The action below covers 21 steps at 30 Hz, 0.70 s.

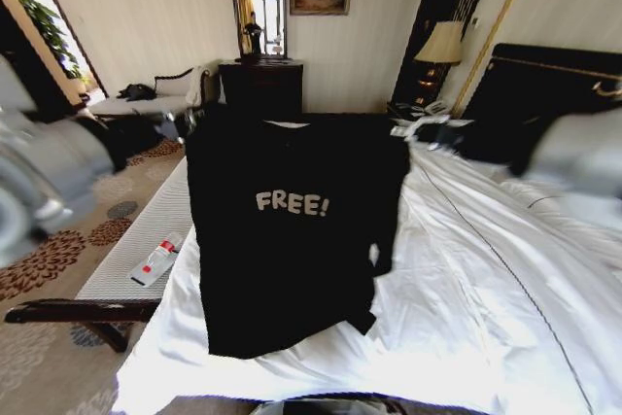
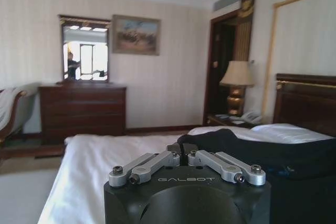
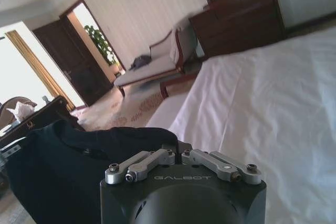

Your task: Fold the clothes on the bed.

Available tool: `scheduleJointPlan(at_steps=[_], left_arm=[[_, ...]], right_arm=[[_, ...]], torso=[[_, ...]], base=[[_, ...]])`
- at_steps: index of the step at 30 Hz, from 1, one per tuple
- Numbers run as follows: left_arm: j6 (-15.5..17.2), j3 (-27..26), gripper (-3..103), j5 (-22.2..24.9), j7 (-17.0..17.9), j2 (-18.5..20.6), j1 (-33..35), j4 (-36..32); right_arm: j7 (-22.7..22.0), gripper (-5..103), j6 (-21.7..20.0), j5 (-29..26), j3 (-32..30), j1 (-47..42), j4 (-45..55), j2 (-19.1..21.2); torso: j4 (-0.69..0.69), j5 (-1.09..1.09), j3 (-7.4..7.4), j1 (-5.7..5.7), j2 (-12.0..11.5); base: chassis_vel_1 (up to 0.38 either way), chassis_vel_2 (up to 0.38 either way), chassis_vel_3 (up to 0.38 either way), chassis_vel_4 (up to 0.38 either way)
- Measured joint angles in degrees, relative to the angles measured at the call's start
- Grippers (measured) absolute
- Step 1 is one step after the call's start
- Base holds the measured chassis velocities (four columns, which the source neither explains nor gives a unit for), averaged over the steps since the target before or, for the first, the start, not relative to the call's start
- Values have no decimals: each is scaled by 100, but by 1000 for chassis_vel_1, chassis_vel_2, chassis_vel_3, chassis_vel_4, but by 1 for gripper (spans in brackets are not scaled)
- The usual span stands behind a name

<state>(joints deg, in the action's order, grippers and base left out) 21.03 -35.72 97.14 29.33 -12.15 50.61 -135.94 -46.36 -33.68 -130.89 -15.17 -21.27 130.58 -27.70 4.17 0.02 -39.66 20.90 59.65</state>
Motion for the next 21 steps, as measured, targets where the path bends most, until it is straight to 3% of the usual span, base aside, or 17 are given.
scheduleJointPlan(at_steps=[2, 4, 8, 10, 13, 15, 18, 21], left_arm=[[-9, 383, 2, -503, -1, -384, 134, 147], [-9, 435, 2, -606, -20, -467, 185, 188], [-13, 911, 2, -1520, -290, -1474, 572, 943], [-12, 1052, 2, -1620, -326, -1601, 506, 1077], [-26, 2240, 2, -2154, -390, -2332, -324, 1869], [-27, 2519, 2, -2222, -391, -2493, -557, 2042], [-57, 3500, 2, -2545, -380, -3229, -1456, 2776], [-85, 3825, 2, -2644, -377, -3503, -1802, 3108]], right_arm=[[144, 1, -61, 438, 314, -147, -325, -348], [169, 1, -67, 517, 396, -145, -397, -419], [321, 1, -53, 1467, 1380, 11, -1183, -1217], [348, 1, -52, 1582, 1478, 10, -1290, -1301], [543, 1, -56, 2174, 1738, -164, -1995, -1715], [590, 1, -60, 2278, 1748, -195, -2150, -1799], [853, 1, -67, 2671, 1712, -274, -2777, -2050], [960, 1, -68, 2802, 1662, -279, -3037, -2105]], torso=[[3, -2, 0, 0, 0], [3, -2, 0, 0, 0], [-2, -4, 1, -1, 0], [-2, -4, 0, 0, 0], [-1, -2, 0, 0, 0], [2, -3, 0, 0, 0], [4, 1, 0, 0, 0], [4, 1, 0, 0, 1]], base=[[0, 0, 0, 0], [0, 0, 0, 0], [0, 0, 0, 0], [0, 0, 0, 0], [0, 0, 0, 0], [0, 0, 0, 0], [0, 0, 0, 0], [0, 0, 0, 0]])
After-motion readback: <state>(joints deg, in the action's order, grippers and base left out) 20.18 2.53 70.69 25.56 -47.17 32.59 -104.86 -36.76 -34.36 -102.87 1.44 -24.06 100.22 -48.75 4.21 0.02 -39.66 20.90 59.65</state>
